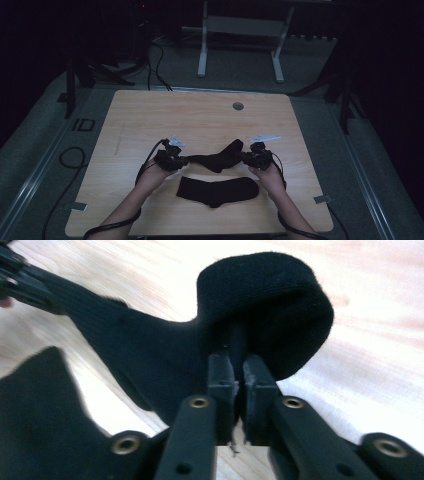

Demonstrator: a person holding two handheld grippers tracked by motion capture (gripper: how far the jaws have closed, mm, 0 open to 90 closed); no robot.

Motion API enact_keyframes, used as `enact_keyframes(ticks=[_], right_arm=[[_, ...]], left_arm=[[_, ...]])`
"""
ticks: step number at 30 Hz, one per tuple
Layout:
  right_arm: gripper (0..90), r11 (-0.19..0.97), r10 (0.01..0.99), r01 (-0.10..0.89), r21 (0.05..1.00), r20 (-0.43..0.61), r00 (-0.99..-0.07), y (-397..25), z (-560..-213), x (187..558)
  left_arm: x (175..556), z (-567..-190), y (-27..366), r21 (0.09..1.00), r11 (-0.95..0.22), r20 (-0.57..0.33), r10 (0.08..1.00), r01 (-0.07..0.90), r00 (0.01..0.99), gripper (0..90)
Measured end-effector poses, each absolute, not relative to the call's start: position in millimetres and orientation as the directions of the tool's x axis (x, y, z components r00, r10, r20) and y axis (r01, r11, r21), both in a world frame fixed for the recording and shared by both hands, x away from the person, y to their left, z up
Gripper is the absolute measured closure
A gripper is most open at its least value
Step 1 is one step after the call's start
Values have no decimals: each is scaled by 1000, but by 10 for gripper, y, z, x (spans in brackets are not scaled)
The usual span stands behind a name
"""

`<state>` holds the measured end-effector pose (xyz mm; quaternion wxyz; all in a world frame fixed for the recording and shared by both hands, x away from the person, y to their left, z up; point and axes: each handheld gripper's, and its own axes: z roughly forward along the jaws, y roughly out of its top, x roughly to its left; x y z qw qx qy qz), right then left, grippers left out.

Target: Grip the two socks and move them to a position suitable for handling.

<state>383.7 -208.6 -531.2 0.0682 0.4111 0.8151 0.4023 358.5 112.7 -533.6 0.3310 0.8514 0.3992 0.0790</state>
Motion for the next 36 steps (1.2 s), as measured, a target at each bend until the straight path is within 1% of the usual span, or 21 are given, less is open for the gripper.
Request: enact_keyframes(ticks=[2, 4, 7, 10, 11, 12, 14, 15, 16, 17, 20, 21, 23, 28, 31, 34, 36], right_arm=[[707, 325, 740, 645, 692, 238, -629, -2094, -5387, 3862], [608, 315, 748, 653, 688, 244, -617, -2113, -5424, 3875], [531, 286, 755, 655, 700, 256, -603, -2167, -5405, 3874], [524, 277, 764, 642, 715, 242, -599, -2215, -5350, 3875], [564, 284, 770, 632, 721, 221, -599, -2224, -5331, 3879], [637, 293, 770, 625, 724, 209, -603, -2230, -5315, 3888], [785, 312, 770, 605, 732, 178, -612, -2224, -5296, 3904], [816, 328, 769, 599, 731, 161, -618, -2208, -5298, 3921], [816, 328, 769, 599, 731, 161, -618, -2208, -5298, 3921], [884, 343, 760, 599, 724, 161, -630, -2174, -5322, 3958], [887, 376, 755, 598, 708, 140, -640, -2127, -5371, 3992], [887, 416, 764, 597, 686, 93, -639, -2094, -5437, 4027], [887, 448, 775, 604, 659, 50, -630, -2089, -5500, 4062], [888, 437, 810, 620, 651, 15, -587, -2198, -5528, 4087], [887, 411, 818, 639, 650, 46, -573, -2264, -5529, 4080], [869, 426, 813, 634, 645, 34, -581, -2266, -5524, 4018], [850, 433, 811, 630, 645, 26, -584, -2275, -5523, 3975]], left_arm=[[3589, -5344, 1135, 635, -457, -119, 738, 622, 664, 824], [3594, -5346, 1155, 640, -446, -124, 744, 626, 656, 810], [3596, -5331, 1200, 650, -430, -139, 744, 627, 654, 795], [3583, -5304, 1219, 647, -439, -134, 740, 623, 659, 800], [3579, -5293, 1220, 646, -443, -129, 740, 622, 660, 800], [3575, -5282, 1219, 648, -443, -131, 737, 620, 663, 815], [3570, -5259, 1207, 646, -451, -121, 736, 616, 666, 817], [3571, -5249, 1203, 646, -450, -130, 731, 616, 670, 823], [3571, -5249, 1203, 646, -450, -130, 731, 616, 670, 823], [3569, -5231, 1188, 644, -458, -125, 728, 613, 675, 823], [3571, -5220, 1180, 637, -470, -124, 720, 611, 683, 828], [3572, -5214, 1183, 630, -478, -125, 716, 613, 687, 828], [3576, -5188, 1216, 617, -481, -142, 710, 623, 689, 828], [3562, -5154, 1282, 603, -488, -155, 703, 630, 694, 827], [3563, -5175, 1317, 599, -478, -179, 701, 642, 690, 823], [3576, -5200, 1322, 606, -461, -166, 724, 649, 670, 727], [3614, -5223, 1357, 624, -410, -172, 759, 665, 628, 650]])
